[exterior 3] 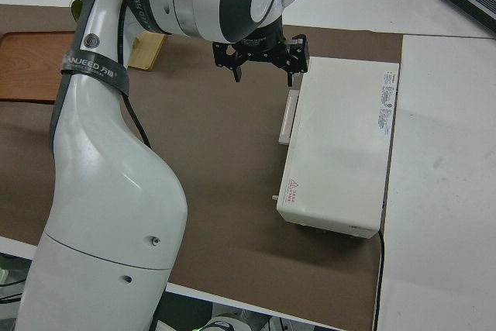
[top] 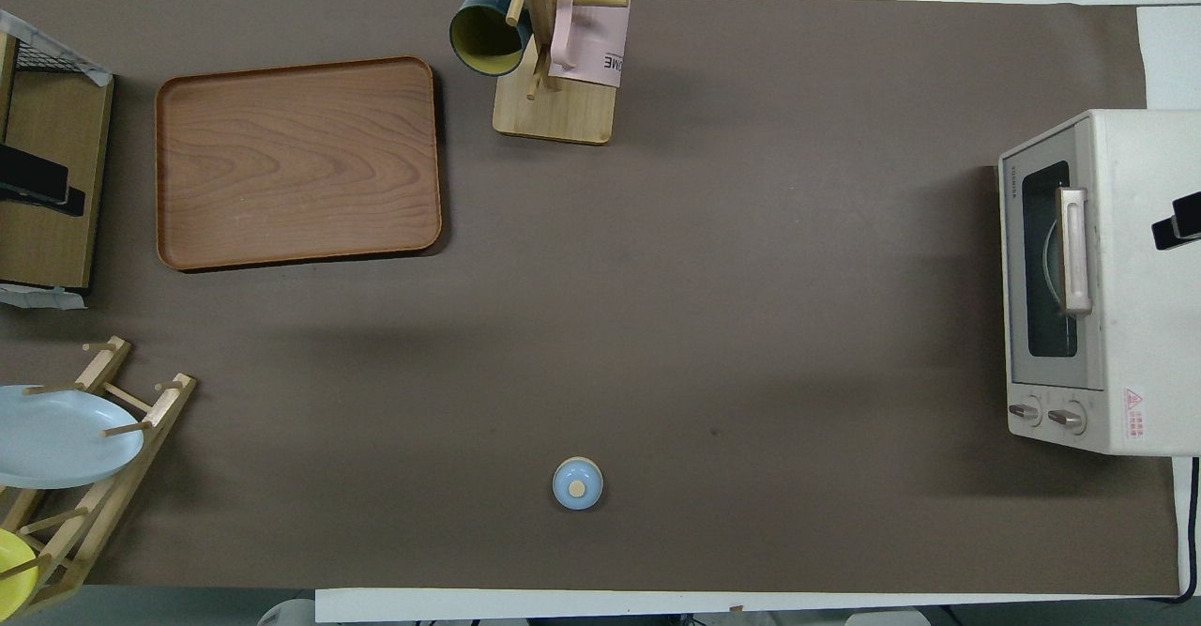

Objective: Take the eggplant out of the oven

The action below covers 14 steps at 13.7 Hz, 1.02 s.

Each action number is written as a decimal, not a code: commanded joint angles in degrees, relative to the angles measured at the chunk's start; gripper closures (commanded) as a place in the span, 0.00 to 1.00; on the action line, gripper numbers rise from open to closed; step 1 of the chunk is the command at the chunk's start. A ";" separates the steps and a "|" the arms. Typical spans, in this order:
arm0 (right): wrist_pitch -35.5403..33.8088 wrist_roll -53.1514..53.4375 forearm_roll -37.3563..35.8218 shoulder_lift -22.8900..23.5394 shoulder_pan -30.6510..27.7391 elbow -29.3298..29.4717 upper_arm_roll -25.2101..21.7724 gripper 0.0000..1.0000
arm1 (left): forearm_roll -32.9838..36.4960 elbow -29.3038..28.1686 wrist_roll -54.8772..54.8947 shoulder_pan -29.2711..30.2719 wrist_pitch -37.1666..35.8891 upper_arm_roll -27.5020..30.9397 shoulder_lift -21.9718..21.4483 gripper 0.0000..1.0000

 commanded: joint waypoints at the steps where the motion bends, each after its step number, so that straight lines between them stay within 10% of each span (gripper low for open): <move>1: 0.30 0.88 -0.72 -1.66 0.13 -2.10 0.36 0.00 | -0.60 0.30 -0.57 -0.25 -1.71 -0.14 -0.58 0.00; 6: 1.80 -0.43 -0.72 -3.41 0.13 -5.88 0.37 0.04 | -0.33 -1.45 -0.22 -0.34 -1.63 -0.23 -2.07 0.00; 8: 2.84 -0.88 -0.90 -3.50 0.22 -6.67 0.37 0.82 | -0.33 -1.72 -0.30 -0.34 -1.89 -0.23 -2.25 0.00; 9: 6.59 -1.05 -0.98 -3.68 0.31 -9.63 0.37 0.98 | -0.33 -1.80 -0.57 -0.34 -1.81 -0.23 -2.25 0.00; 14: 18.66 2.96 -6.52 -2.98 1.45 -20.63 0.63 1.00 | -0.33 -1.81 -0.57 -0.34 -1.72 -0.23 -2.34 0.00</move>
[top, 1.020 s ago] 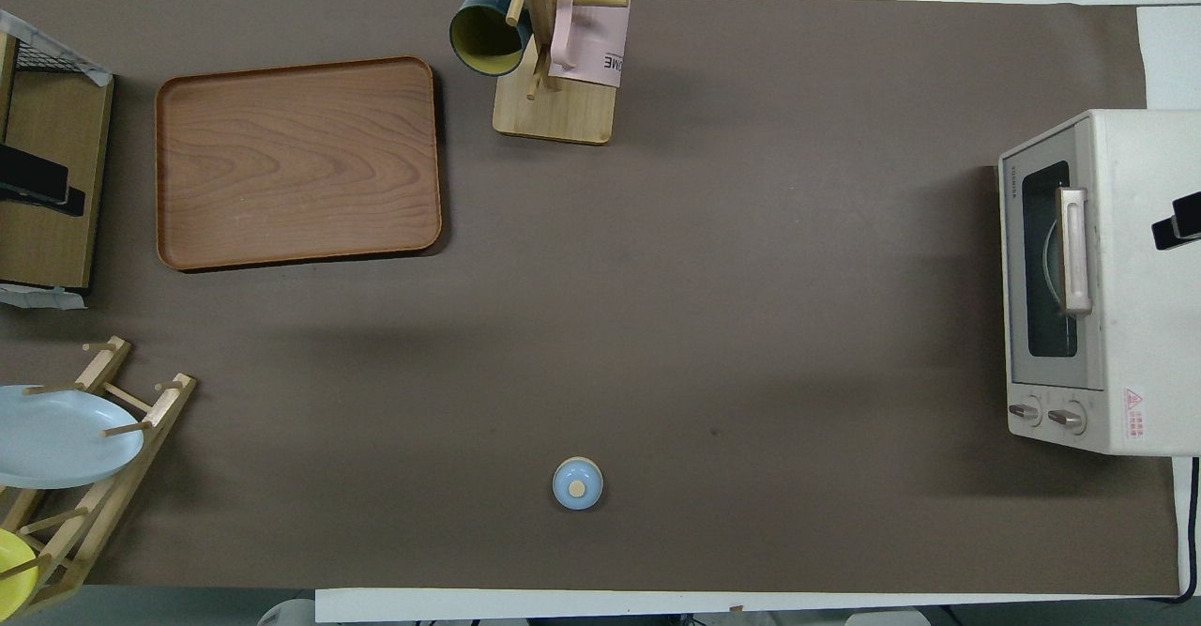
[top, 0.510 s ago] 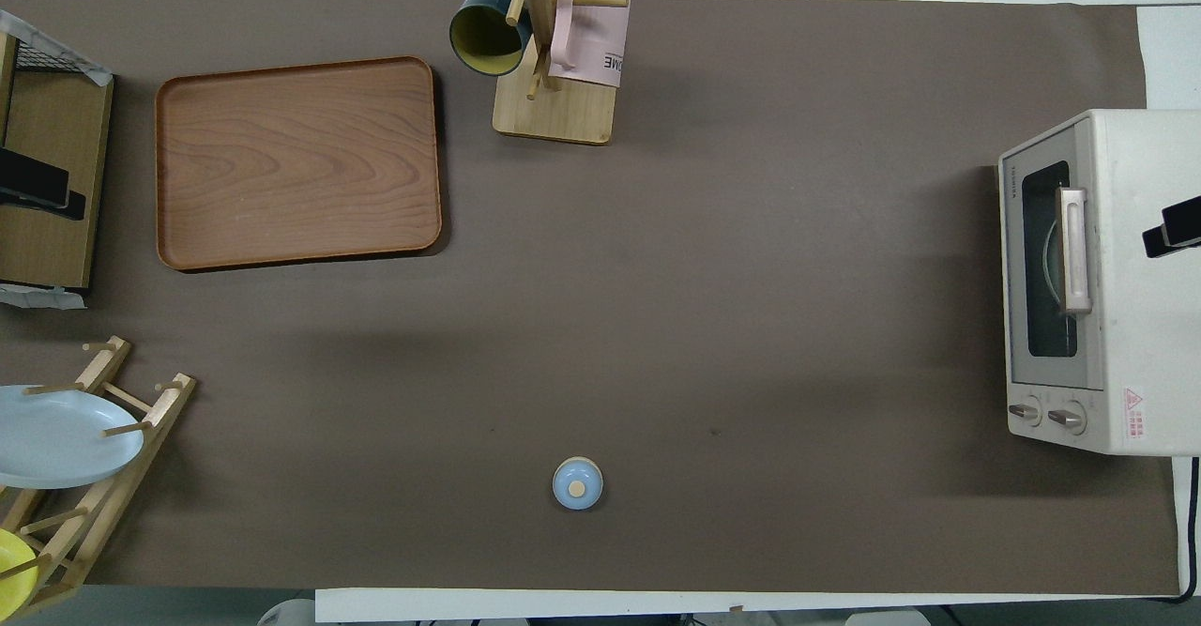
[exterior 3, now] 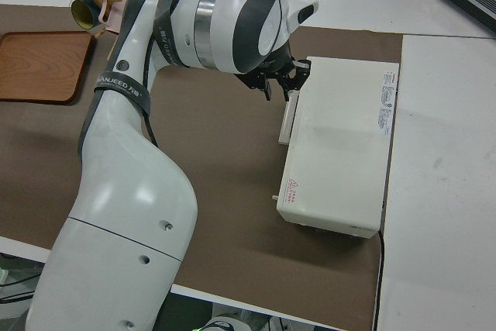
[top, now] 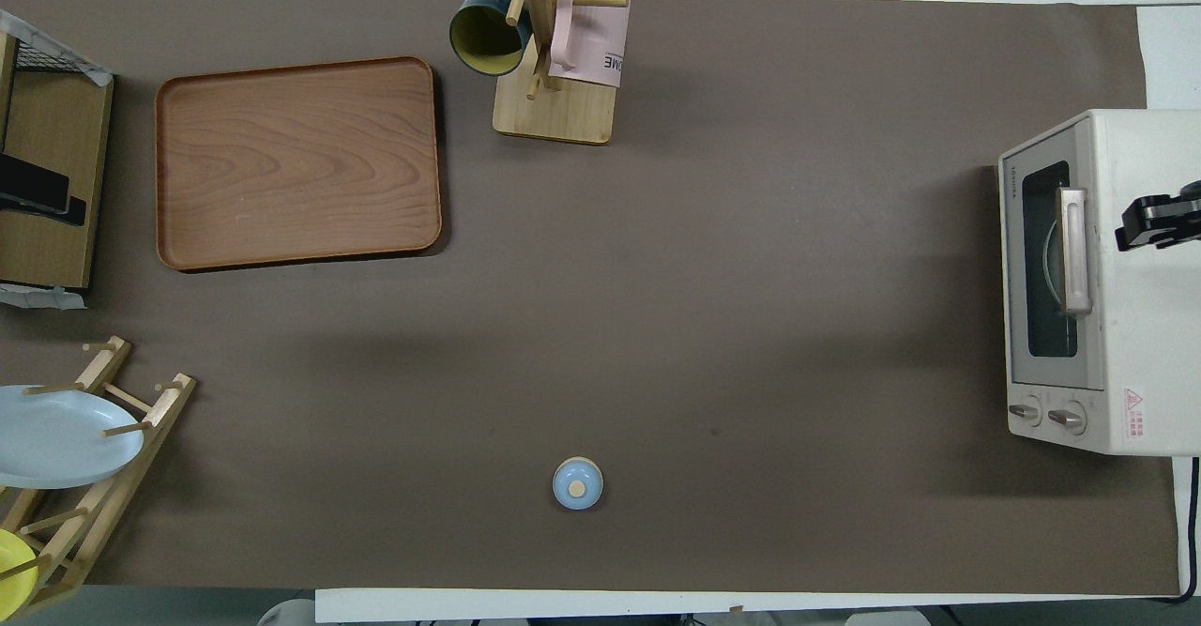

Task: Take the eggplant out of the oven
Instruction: 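Pull the oven door handle down with the right gripper, then reach the right gripper into the open oven toward the green plate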

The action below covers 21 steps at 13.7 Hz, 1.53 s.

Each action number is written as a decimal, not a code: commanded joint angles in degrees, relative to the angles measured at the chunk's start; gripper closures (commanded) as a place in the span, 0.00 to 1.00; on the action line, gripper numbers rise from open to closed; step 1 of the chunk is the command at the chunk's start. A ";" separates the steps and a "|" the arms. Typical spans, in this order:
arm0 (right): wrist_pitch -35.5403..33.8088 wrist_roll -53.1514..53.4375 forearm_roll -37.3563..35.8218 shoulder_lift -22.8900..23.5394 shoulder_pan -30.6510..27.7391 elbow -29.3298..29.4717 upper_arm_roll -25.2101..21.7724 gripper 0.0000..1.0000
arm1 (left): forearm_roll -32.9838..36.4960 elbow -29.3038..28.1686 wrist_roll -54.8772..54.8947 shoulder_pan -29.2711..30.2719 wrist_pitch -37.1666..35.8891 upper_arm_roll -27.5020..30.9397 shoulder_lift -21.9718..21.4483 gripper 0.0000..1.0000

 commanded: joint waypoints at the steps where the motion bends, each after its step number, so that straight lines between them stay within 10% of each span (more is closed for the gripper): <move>1: 2.67 3.69 -1.22 -1.28 0.59 -4.88 0.21 1.00 | -0.32 -1.43 -0.56 -0.25 -0.31 0.06 -1.48 0.00; 21: 17.60 4.40 -6.23 5.39 4.97 -12.35 0.38 1.00 | -0.32 -1.43 -0.56 0.02 -0.31 0.15 -1.48 0.00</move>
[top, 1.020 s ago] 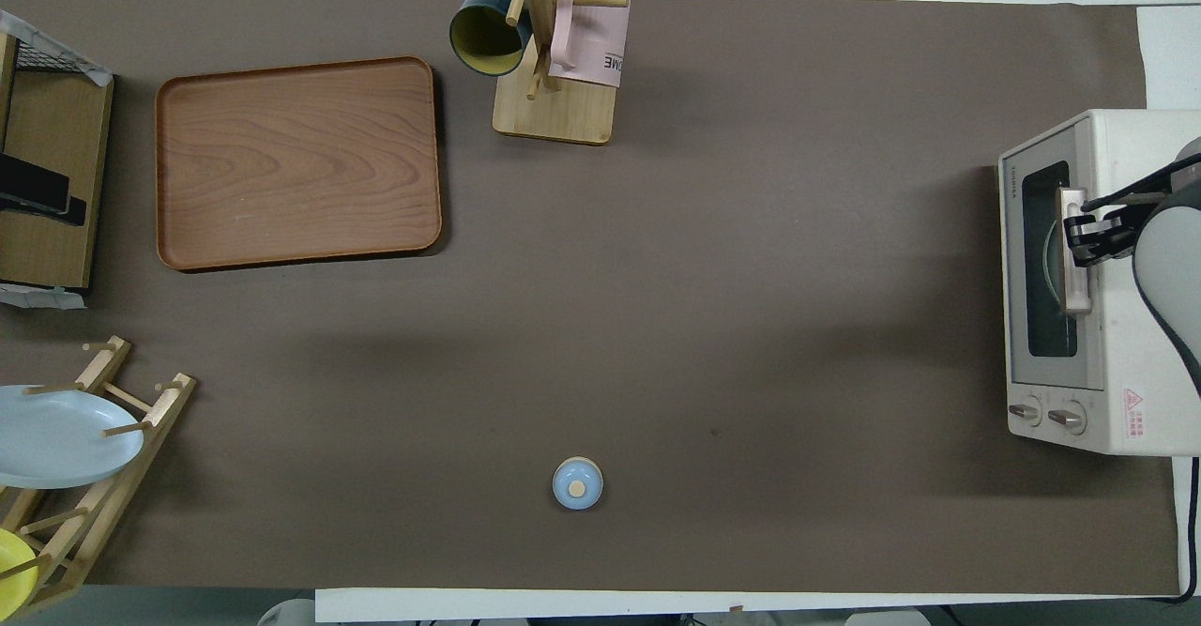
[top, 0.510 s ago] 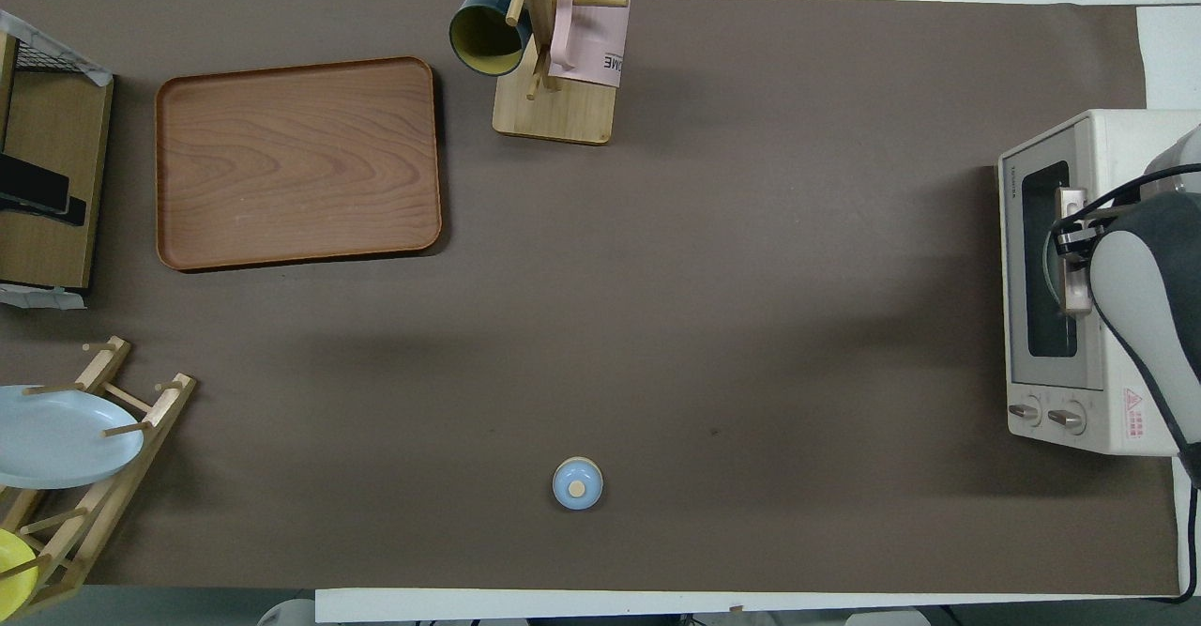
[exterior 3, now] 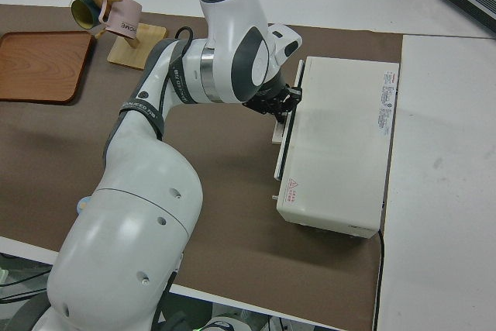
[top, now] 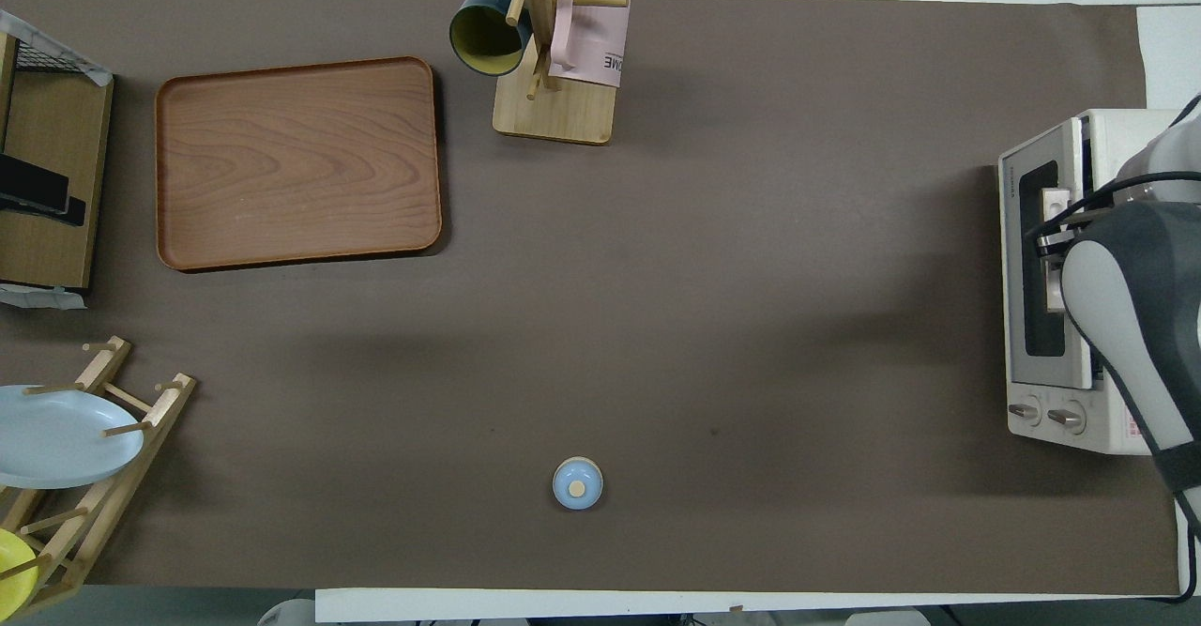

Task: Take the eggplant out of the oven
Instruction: 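Reach the right gripper into the open oven toward the green plate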

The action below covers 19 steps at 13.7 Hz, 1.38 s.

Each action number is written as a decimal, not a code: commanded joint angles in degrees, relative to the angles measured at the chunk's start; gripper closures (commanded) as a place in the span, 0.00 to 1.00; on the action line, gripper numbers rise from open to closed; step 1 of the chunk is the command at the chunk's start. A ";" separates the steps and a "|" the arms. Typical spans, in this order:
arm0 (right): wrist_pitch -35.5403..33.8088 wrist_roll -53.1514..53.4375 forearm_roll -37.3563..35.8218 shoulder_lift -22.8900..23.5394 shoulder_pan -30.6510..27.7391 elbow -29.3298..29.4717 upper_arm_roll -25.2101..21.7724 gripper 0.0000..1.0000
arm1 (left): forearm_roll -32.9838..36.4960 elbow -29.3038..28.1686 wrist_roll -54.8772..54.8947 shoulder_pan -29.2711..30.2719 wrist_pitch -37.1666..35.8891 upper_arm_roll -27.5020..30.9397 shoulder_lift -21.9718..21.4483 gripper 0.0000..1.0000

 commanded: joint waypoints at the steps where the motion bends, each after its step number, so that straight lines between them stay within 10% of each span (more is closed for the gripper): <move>1: 8.44 1.76 -0.04 5.05 1.68 -1.37 0.13 1.00 | -0.24 -1.43 -0.45 -0.02 -0.27 0.14 -1.48 0.00; 12: 19.79 10.80 2.41 16.13 5.82 -1.46 0.22 1.00 | -0.24 -1.43 -0.54 -0.02 -0.45 0.14 -1.48 0.00; 17: 19.19 12.91 12.94 15.52 7.05 1.08 0.22 0.50 | -0.24 -1.43 -0.54 -0.28 -0.54 0.14 -1.48 0.00; 19: 16.21 13.88 14.73 13.07 8.63 1.26 0.13 0.49 | -0.24 -1.43 -0.54 0.07 -0.36 0.14 -1.48 0.00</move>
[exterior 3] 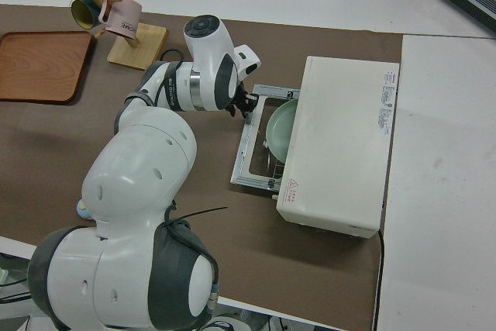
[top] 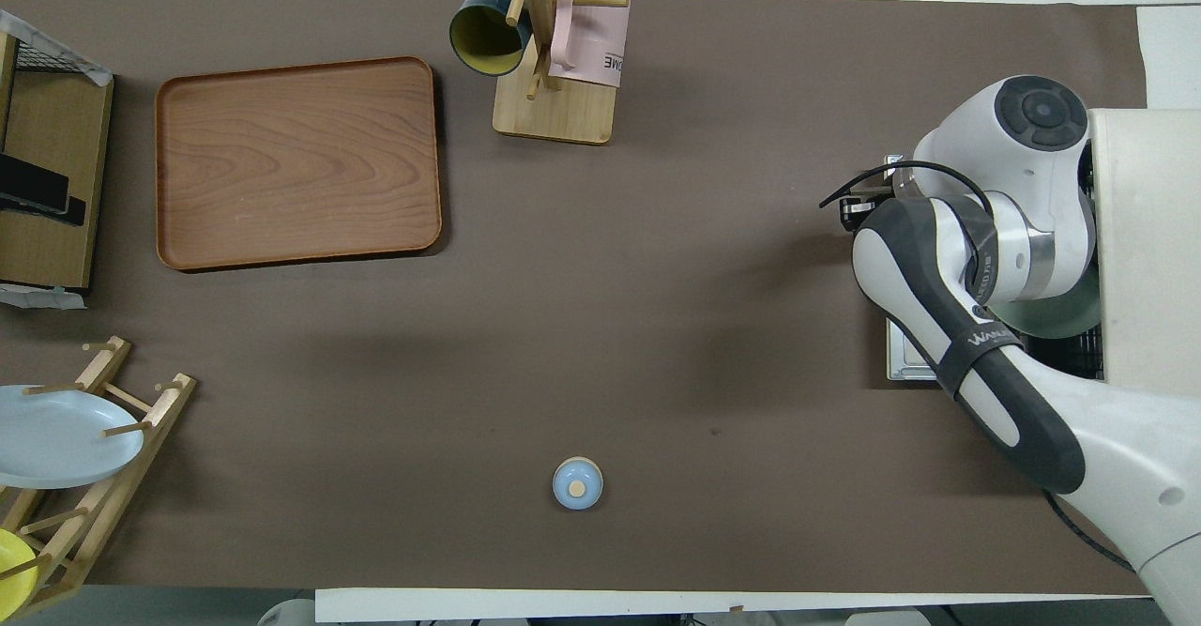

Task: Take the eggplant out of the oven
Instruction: 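Reach the right gripper into the open oven toward the green plate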

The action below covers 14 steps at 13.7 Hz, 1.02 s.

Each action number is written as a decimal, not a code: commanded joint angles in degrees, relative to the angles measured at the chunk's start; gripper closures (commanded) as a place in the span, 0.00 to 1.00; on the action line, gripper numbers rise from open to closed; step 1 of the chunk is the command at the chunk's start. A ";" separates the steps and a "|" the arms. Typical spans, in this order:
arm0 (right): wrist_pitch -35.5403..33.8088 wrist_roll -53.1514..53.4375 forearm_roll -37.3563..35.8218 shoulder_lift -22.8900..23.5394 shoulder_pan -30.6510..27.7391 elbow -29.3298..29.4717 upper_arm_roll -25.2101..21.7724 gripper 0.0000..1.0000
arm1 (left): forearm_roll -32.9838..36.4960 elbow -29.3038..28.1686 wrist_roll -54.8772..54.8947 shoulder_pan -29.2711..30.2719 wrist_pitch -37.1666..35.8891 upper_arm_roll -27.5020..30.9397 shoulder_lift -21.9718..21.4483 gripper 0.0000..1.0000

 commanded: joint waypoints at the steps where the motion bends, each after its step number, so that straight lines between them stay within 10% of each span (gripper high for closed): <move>1: -5.29 1.50 1.69 -3.56 1.06 0.90 -0.91 0.49 | -0.24 -1.43 -0.50 0.33 -0.44 0.13 -1.39 0.00; 14: -15.43 -1.22 -16.76 -7.27 -2.64 -1.64 -1.18 0.57 | -0.24 -1.43 -0.41 0.42 -0.35 0.40 -1.48 0.00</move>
